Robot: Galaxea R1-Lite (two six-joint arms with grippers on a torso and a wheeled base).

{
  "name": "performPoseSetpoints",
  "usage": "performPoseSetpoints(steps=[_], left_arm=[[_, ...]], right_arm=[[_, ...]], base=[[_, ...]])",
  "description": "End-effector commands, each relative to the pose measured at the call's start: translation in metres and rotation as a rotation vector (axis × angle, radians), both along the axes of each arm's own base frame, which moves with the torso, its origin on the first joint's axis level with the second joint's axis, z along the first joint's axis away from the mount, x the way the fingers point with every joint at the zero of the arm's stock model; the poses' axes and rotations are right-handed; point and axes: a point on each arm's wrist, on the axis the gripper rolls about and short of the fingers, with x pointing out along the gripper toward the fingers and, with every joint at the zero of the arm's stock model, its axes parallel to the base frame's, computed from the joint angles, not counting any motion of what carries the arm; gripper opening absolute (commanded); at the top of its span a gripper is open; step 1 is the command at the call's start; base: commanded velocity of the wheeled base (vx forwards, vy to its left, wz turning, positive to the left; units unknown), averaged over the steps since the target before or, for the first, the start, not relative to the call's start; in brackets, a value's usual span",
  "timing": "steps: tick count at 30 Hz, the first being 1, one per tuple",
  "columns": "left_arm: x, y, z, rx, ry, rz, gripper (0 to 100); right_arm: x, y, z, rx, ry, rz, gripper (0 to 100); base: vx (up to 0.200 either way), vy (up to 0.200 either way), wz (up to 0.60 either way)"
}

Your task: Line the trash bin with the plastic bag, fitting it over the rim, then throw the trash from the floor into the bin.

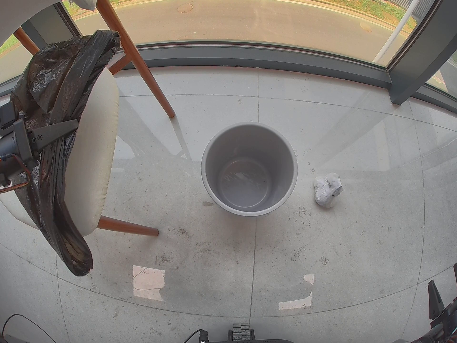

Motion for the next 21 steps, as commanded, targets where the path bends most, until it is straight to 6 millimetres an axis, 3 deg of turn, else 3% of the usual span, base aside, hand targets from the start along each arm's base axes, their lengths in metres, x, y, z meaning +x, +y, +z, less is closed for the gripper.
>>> performPoseSetpoints(steps=[1, 10, 15, 21], left_arm=[[-0.025, -0.005, 0.013, -0.083, 0.024, -0.073, 0], [-0.046, -0.021, 0.017, -0.147, 0.115, -0.349, 0], [-0.045, -0.021, 0.015, -0.144, 0.13, -0.392, 0], [-0.048, -0.024, 0.009, -0.11, 0.18, -0.644, 0]], right_arm=[[0.001, 0.0, -0.005, 0.0, 0.017, 0.0, 100], [0.001, 0.0, -0.005, 0.0, 0.017, 0.0, 100], [0.001, 0.0, -0.005, 0.0, 0.017, 0.0, 100], [0.001, 0.0, -0.005, 0.0, 0.017, 0.0, 100]], base=[[0.0, 0.0, 0.0], [0.0, 0.0, 0.0], [0.0, 0.0, 0.0], [0.0, 0.0, 0.0]])
